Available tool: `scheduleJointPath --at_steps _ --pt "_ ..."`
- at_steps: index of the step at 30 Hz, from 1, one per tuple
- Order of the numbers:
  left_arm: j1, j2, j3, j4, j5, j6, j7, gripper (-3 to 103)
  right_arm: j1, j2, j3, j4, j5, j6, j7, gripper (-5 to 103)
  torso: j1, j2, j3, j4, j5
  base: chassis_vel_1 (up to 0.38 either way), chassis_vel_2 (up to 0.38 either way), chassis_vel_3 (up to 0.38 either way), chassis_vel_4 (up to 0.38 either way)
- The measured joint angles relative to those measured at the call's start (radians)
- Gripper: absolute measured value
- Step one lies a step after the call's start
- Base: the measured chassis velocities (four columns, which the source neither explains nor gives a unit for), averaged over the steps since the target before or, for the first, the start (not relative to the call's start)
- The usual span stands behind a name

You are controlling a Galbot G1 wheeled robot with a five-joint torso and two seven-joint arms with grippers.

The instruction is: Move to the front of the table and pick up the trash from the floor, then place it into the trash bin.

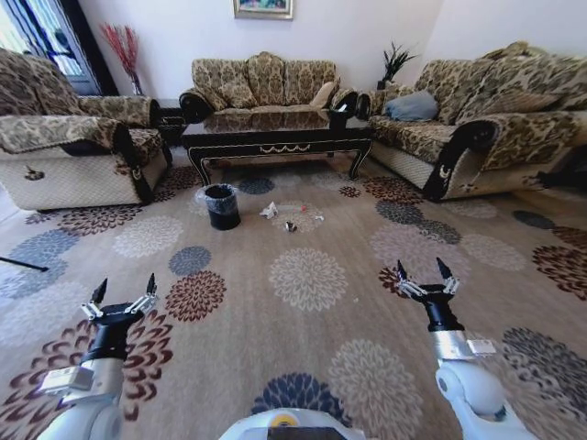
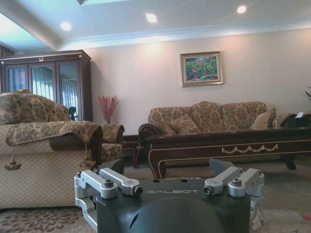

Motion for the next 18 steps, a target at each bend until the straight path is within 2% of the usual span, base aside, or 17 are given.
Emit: scheduleJointPath --at_steps 14,17,18 --pt "0.016 -0.001 -0.008 -0.019 -0.001 -0.004 0.002 100 -0.002 0.006 0.000 0.004 -0.003 0.008 0.000 100 0.000 0.000 0.000 0.0002 0.0004 -0.331 0.328 0.327 -0.327" --pt "0.019 -0.002 -0.009 -0.021 -0.001 -0.004 0.002 100 -0.002 0.008 0.000 0.001 -0.003 0.012 0.000 100 0.000 0.000 0.000 -0.0005 -0.0007 -0.379 0.364 0.369 -0.371" --pt "0.021 -0.003 -0.010 -0.023 -0.001 -0.004 0.002 100 -0.002 0.008 0.000 0.001 -0.003 0.013 0.000 100 0.000 0.000 0.000 0.0001 0.0004 -0.354 0.368 0.360 -0.382"
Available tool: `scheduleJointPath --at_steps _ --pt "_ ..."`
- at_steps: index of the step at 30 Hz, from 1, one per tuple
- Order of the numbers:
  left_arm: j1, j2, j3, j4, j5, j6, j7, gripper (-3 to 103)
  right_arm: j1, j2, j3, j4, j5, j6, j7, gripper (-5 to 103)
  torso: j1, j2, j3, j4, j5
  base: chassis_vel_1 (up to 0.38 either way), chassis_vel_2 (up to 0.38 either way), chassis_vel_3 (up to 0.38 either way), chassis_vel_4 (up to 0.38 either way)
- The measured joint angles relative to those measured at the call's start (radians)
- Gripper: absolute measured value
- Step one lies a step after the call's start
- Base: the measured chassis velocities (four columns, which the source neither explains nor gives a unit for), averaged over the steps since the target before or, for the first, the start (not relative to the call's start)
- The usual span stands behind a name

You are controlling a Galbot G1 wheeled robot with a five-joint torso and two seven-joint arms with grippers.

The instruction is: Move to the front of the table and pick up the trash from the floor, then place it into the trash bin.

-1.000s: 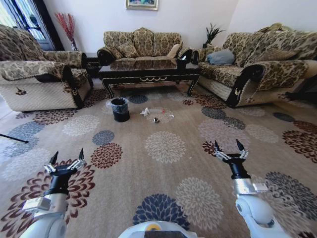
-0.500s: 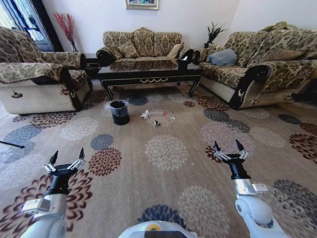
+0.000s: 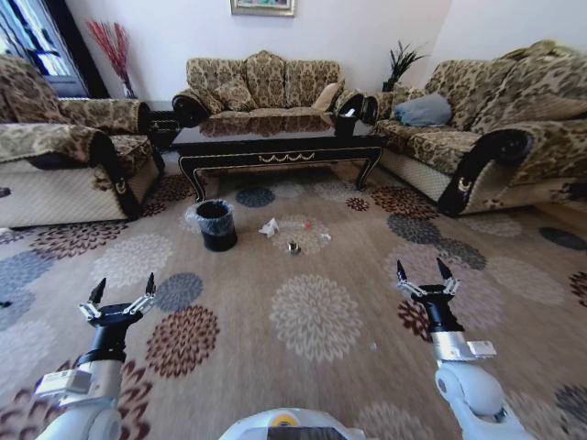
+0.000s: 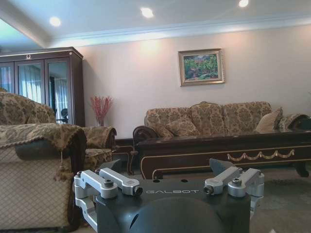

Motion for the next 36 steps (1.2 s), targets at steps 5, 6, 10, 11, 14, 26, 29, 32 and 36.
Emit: scheduleJointPath --at_steps 5,6,10,11,14,26,29,32,36 --pt "0.003 -0.002 -0.001 -0.002 0.000 0.000 0.000 100 0.001 0.003 -0.002 0.000 -0.002 0.000 0.000 100 0.000 0.000 0.000 0.0000 0.0000 -0.330 0.357 0.339 -0.348" --pt "0.004 -0.002 -0.001 -0.003 0.000 -0.001 0.000 100 0.001 0.004 -0.003 0.000 -0.003 0.000 0.000 100 0.000 0.000 0.000 -0.0002 -0.0004 -0.339 0.326 0.306 -0.334" --pt "0.005 -0.003 -0.001 -0.004 0.000 -0.001 0.001 100 0.001 0.005 -0.003 0.000 -0.004 0.001 0.000 100 0.000 0.000 0.000 -0.0003 -0.0005 -0.328 0.346 0.346 -0.329" --pt "0.006 -0.004 -0.002 -0.006 0.000 -0.001 0.001 100 0.000 0.004 -0.003 -0.001 -0.004 0.001 0.000 100 0.000 0.000 0.000 -0.0003 0.0000 -0.334 0.361 0.362 -0.351" --pt "0.007 -0.006 -0.002 -0.007 0.001 -0.002 0.002 100 0.000 0.002 -0.001 0.000 -0.003 0.002 0.000 100 0.000 0.000 0.000 0.0001 -0.0004 -0.351 0.364 0.371 -0.346" --pt "0.010 -0.009 -0.003 -0.011 0.003 -0.004 0.003 100 0.000 0.005 -0.003 -0.002 -0.003 0.006 0.000 100 0.000 0.000 0.000 0.0000 -0.0006 -0.352 0.346 0.354 -0.352" --pt "0.010 -0.009 -0.004 -0.010 0.004 -0.004 0.003 100 0.000 0.004 -0.004 -0.002 -0.002 0.007 -0.002 100 0.000 0.000 0.000 -0.0001 0.0002 -0.341 0.349 0.364 -0.345" --pt "0.010 -0.010 -0.003 -0.003 0.007 -0.004 0.001 100 0.000 0.001 -0.004 -0.002 0.008 0.020 -0.016 100 0.000 0.000 0.000 -0.0003 -0.0007 -0.357 0.361 0.352 -0.352" --pt "0.008 -0.010 -0.002 0.007 0.007 0.010 -0.019 100 0.005 -0.001 -0.006 -0.002 0.021 0.032 -0.027 100 0.000 0.000 0.000 0.0000 -0.0008 -0.283 0.296 0.262 -0.268"
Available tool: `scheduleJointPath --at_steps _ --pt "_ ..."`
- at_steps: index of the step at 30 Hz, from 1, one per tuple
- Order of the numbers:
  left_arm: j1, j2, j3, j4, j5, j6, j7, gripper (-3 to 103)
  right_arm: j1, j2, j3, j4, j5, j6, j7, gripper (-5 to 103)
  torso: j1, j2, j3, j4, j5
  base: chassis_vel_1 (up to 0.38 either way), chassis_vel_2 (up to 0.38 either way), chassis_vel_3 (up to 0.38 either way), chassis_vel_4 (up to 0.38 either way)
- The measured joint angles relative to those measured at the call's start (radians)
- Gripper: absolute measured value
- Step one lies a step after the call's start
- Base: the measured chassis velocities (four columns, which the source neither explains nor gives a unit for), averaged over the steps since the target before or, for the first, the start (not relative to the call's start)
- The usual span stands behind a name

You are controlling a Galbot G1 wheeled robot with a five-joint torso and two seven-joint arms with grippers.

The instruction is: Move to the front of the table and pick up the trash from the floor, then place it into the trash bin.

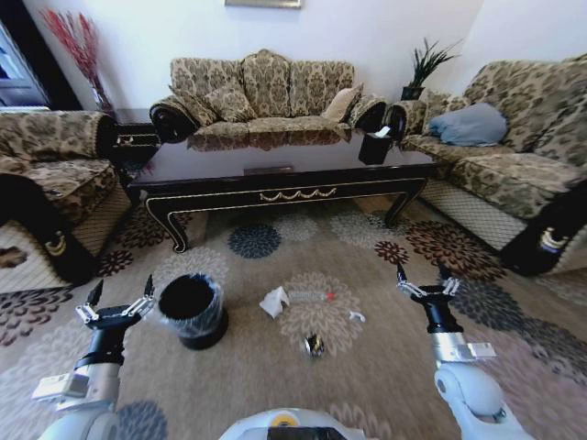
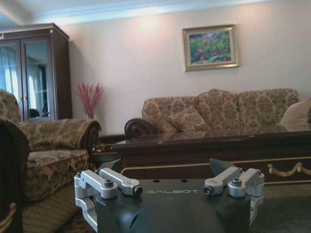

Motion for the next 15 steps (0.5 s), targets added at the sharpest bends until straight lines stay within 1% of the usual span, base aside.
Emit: scheduleJointPath --at_steps 2,4,6,8,10,11,13,14,15 --pt "0.000 0.001 0.006 0.001 -0.006 0.021 -0.018 100 0.001 -0.001 0.000 -0.004 -0.001 0.000 0.004 100 0.000 0.000 0.000 0.0000 0.0002 -0.159 0.156 0.150 -0.196" --pt "0.005 0.003 0.012 0.001 -0.007 0.037 -0.034 100 0.001 -0.001 -0.001 -0.009 -0.002 0.000 0.005 100 0.000 0.000 0.000 0.0000 0.0005 -0.054 0.063 0.033 -0.050" --pt "0.007 0.004 0.015 0.000 -0.006 0.039 -0.040 100 0.001 -0.002 -0.001 -0.011 -0.002 0.000 0.005 100 0.000 0.000 0.000 0.0002 0.0003 0.000 0.000 0.000 0.000" --pt "0.012 0.009 0.022 -0.004 -0.013 0.040 -0.068 100 0.001 -0.002 -0.003 -0.017 -0.004 0.000 0.006 100 -0.001 0.000 -0.001 -0.0002 0.0007 0.037 -0.063 -0.035 0.067" --pt "0.013 0.011 0.026 -0.010 -0.040 0.068 -0.088 100 0.002 0.000 -0.006 -0.021 -0.007 0.000 0.006 100 -0.001 0.000 -0.001 -0.0003 0.0007 0.047 -0.085 -0.049 0.068" --pt "0.013 0.011 0.026 -0.010 -0.040 0.068 -0.088 100 0.002 0.000 -0.006 -0.021 -0.007 0.000 0.006 100 -0.001 0.000 -0.001 -0.0003 0.0007 0.047 -0.085 -0.053 0.068" --pt "0.015 0.014 0.030 -0.029 -0.109 0.153 -0.139 100 0.004 0.003 -0.011 -0.027 -0.013 0.000 0.006 100 -0.001 0.000 -0.001 -0.0004 0.0005 0.003 -0.031 -0.014 0.010" --pt "0.015 0.017 0.030 -0.041 -0.144 0.200 -0.176 100 0.005 0.004 -0.013 -0.029 -0.014 0.001 0.006 100 -0.001 0.000 0.000 -0.0002 0.0007 0.000 0.000 0.000 0.000" --pt "0.016 0.019 0.031 -0.049 -0.170 0.232 -0.205 100 0.005 0.005 -0.014 -0.030 -0.015 0.001 0.006 100 -0.001 0.000 0.000 -0.0002 0.0006 0.000 0.000 0.000 0.000"
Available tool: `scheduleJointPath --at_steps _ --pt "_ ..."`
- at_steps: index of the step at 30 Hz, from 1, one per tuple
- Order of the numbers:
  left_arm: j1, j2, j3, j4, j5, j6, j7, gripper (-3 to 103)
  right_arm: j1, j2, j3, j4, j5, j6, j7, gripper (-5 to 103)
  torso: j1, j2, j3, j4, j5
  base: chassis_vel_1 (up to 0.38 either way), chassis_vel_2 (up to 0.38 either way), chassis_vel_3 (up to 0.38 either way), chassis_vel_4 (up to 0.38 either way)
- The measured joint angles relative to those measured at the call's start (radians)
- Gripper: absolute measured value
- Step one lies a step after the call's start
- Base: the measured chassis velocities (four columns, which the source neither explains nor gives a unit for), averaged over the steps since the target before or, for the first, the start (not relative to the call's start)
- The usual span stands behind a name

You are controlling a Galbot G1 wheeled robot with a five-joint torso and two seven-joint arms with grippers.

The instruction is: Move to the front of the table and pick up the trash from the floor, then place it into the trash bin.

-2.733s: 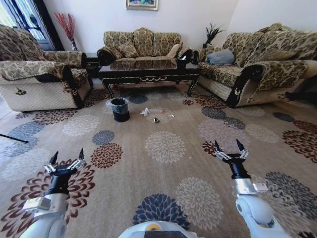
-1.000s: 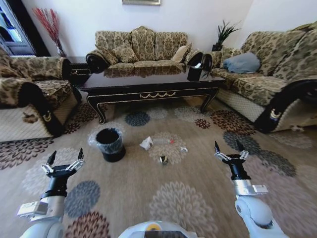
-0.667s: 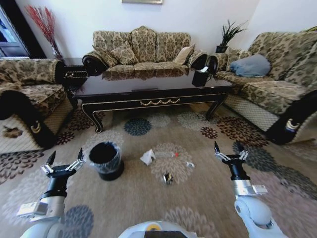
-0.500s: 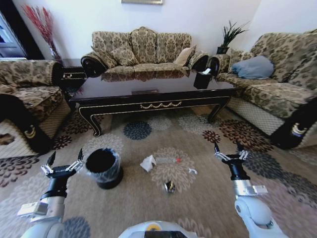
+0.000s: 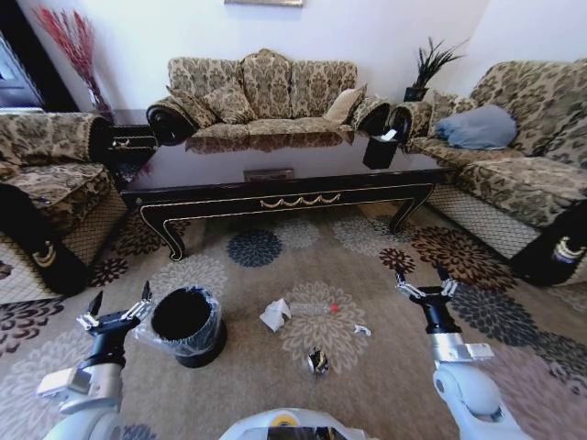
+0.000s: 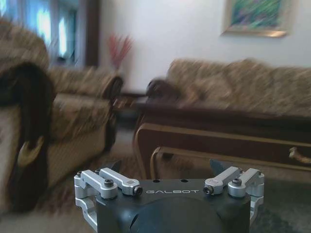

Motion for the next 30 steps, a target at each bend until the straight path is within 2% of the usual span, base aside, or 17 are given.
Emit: scheduleJointPath --at_steps 1,2,4,5,6,7,9,10,11,12,14,16,21,26,30 --pt "0.000 0.000 0.000 0.000 0.000 0.000 0.000 100 0.000 0.000 0.000 0.000 0.000 0.000 0.000 100 0.000 0.000 0.000 0.0000 0.0000 0.000 0.000 0.000 0.000" --pt "0.001 0.010 0.000 -0.024 -0.096 0.090 -0.087 100 0.002 0.000 -0.003 -0.002 -0.001 0.000 0.000 100 0.000 0.000 0.000 0.0004 -0.0003 0.000 0.000 0.000 0.000" --pt "-0.004 0.026 -0.005 -0.054 -0.260 0.219 -0.193 100 0.005 -0.001 -0.005 -0.004 -0.002 0.001 0.000 100 0.000 0.000 0.000 0.0003 -0.0002 0.000 0.000 0.000 0.000" --pt "-0.011 0.035 -0.011 -0.071 -0.359 0.294 -0.252 100 0.006 -0.002 -0.006 -0.006 -0.002 0.001 0.000 100 0.000 0.000 0.000 0.0004 -0.0003 0.000 0.000 0.000 0.000" --pt "-0.023 0.049 -0.020 -0.089 -0.481 0.387 -0.339 100 0.007 -0.005 -0.007 -0.009 -0.002 0.002 0.000 100 0.000 0.000 0.000 0.0000 -0.0001 0.000 0.000 0.000 0.000" --pt "-0.023 0.049 -0.020 -0.089 -0.481 0.387 -0.339 100 0.007 -0.005 -0.007 -0.009 -0.002 0.002 0.000 100 0.000 0.000 0.000 0.0000 -0.0001 0.000 0.000 0.000 0.000" --pt "-0.046 0.065 -0.024 -0.098 -0.617 0.473 -0.457 100 0.010 -0.008 -0.009 -0.016 -0.002 0.005 0.000 100 0.000 0.000 0.000 0.0000 0.0000 0.000 0.000 0.000 0.000" --pt "-0.056 0.068 -0.024 -0.098 -0.645 0.496 -0.497 100 0.012 -0.008 -0.011 -0.019 -0.002 0.006 0.000 100 0.000 0.000 0.000 0.0000 -0.0001 0.000 0.000 0.000 0.000" --pt "-0.056 0.068 -0.024 -0.098 -0.645 0.496 -0.497 100 0.012 -0.008 -0.011 -0.019 -0.002 0.006 0.000 100 0.000 0.000 0.000 0.0000 -0.0001 0.000 0.000 0.000 0.000" --pt "-0.072 0.072 -0.016 -0.084 -0.663 0.530 -0.558 100 0.014 -0.007 -0.015 -0.024 -0.002 0.008 -0.001 100 0.000 0.000 0.000 0.0000 0.0000 0.000 0.000 0.000 0.000" --pt "-0.090 0.072 -0.002 -0.056 -0.655 0.553 -0.608 100 0.017 -0.002 -0.023 -0.030 -0.006 0.012 -0.002 100 0.000 0.000 0.000 0.0001 -0.0004 0.000 0.000 0.000 0.000" --pt "-0.096 0.073 0.002 -0.041 -0.643 0.561 -0.620 100 0.017 0.000 -0.027 -0.032 -0.008 0.013 -0.002 100 0.000 0.000 0.000 0.0003 -0.0002 0.000 0.000 0.000 0.000" --pt "-0.129 0.081 0.006 0.022 -0.617 0.558 -0.624 100 0.020 0.008 -0.037 -0.038 -0.018 0.016 -0.003 100 0.000 0.000 0.000 0.0001 -0.0002 0.000 0.000 0.000 0.000" --pt "-0.163 0.089 0.008 0.076 -0.618 0.545 -0.602 100 0.019 0.014 -0.044 -0.043 -0.030 0.019 -0.004 100 0.000 0.000 0.000 0.0002 -0.0002 0.000 0.000 0.000 0.000" --pt "-0.223 0.108 0.019 0.152 -0.664 0.536 -0.588 100 0.015 0.016 -0.049 -0.044 -0.034 0.020 -0.002 100 0.000 0.000 0.000 0.0001 -0.0003 0.000 0.000 0.000 0.000"
